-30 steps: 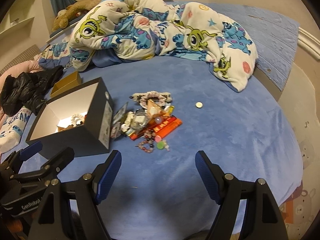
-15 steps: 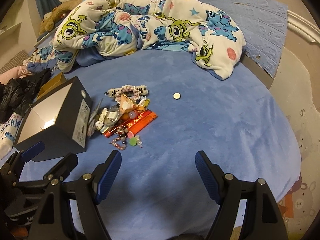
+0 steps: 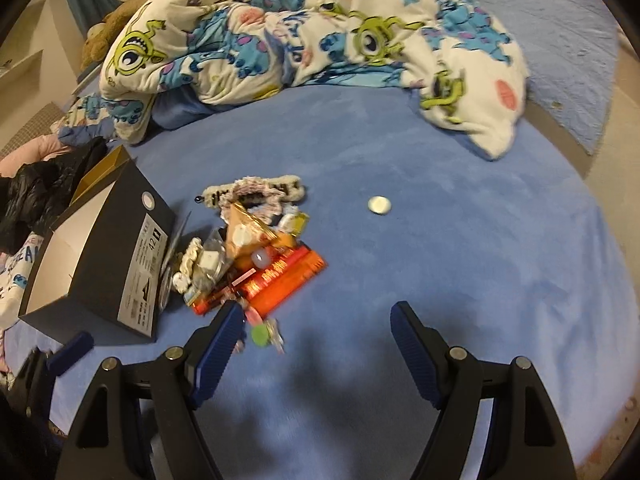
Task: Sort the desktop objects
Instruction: 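Lower the right tool onto the orange lighter and close it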
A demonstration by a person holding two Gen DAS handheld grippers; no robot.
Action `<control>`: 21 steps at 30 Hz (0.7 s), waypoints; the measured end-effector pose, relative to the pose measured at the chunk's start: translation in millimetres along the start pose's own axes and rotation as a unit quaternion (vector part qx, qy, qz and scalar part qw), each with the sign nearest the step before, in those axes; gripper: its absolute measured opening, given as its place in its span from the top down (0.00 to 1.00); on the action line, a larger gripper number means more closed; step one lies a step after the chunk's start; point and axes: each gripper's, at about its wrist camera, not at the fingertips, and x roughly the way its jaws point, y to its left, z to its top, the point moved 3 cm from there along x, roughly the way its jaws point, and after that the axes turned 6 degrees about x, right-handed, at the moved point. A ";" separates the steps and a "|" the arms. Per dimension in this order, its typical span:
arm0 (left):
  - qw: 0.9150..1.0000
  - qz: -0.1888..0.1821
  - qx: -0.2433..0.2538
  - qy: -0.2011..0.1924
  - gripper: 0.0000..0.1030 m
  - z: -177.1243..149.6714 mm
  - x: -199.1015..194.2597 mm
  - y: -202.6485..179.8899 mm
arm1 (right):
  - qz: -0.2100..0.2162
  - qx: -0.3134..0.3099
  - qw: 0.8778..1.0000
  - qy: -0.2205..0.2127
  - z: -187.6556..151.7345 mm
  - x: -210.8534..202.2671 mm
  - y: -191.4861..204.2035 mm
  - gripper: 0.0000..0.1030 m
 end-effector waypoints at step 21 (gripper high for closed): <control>0.999 -0.031 -0.042 0.012 0.00 -25.5 23.1 18.8 | -0.043 -0.020 0.999 0.018 -6.6 100.3 21.7 0.22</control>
